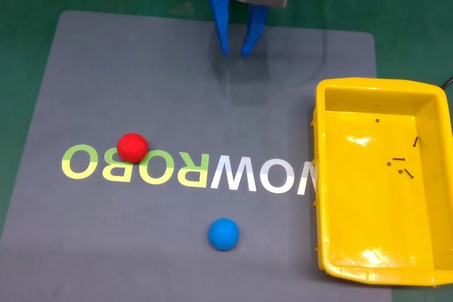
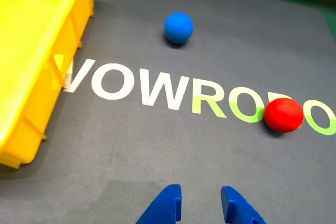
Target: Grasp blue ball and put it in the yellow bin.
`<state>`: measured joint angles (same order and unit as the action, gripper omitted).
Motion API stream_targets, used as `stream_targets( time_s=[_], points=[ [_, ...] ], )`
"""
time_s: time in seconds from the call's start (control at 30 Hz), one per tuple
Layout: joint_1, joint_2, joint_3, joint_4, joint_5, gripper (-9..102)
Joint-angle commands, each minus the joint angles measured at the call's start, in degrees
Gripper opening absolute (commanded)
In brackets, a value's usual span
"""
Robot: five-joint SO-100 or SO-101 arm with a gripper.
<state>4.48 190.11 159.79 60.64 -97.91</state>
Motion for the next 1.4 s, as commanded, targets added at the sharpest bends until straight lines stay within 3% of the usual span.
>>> stream_targets(
  time_s=[0.0, 1.13, 1.2, 1.37],
  points=[
    [1.6, 0.4, -0.6, -1.0, -0.4, 9],
    [6.0, 0.4, 1.6, -2.5, -3.1, 10],
    [6.0, 0.4, 1.6, -3.6, -2.8, 13],
    [6.8, 0.4, 2.9, -9.8, -2.5, 31]
  ],
)
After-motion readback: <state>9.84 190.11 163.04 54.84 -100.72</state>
